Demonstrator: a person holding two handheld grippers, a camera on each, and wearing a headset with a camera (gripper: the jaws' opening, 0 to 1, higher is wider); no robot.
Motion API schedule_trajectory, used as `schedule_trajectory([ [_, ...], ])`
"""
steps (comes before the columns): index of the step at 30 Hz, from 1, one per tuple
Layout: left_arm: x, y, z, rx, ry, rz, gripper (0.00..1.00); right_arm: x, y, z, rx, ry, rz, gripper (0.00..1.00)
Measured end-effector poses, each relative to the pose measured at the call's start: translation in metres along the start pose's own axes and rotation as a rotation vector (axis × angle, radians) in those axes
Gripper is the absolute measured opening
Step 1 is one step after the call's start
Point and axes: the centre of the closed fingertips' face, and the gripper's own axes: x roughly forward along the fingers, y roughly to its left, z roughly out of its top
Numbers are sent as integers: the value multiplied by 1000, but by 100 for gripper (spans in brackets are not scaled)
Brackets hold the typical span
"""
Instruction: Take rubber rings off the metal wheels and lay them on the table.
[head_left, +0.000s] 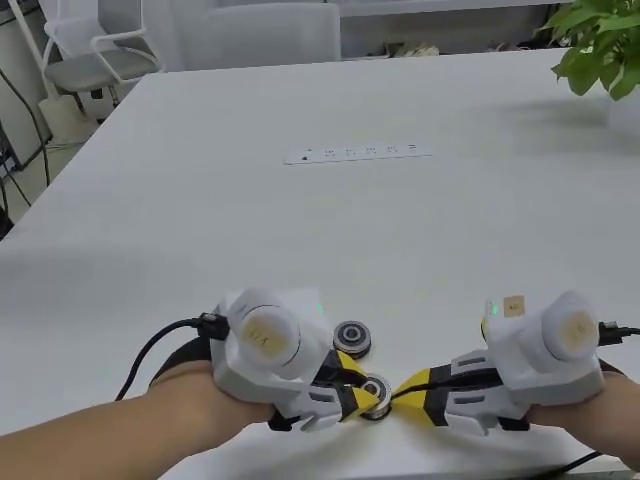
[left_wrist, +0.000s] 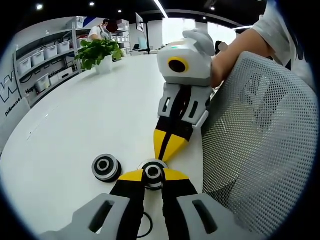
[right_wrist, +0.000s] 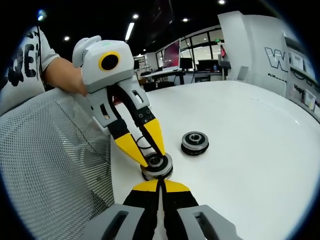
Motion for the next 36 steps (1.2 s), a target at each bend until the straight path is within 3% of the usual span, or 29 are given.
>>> schedule_trajectory([
  [9, 0, 1, 0, -5, 0, 1, 7, -2, -2, 2, 123, -38, 3, 0],
  [19, 1, 1, 0, 0, -1, -1, 7, -4, -3, 3, 215, -47, 5, 0],
  [28, 1, 1, 1, 1, -2, -2, 7, -5, -3, 3, 246, -52, 6, 0],
  [36, 1, 1, 1, 1, -2, -1, 7, -7, -3, 6, 316, -73, 17, 0],
])
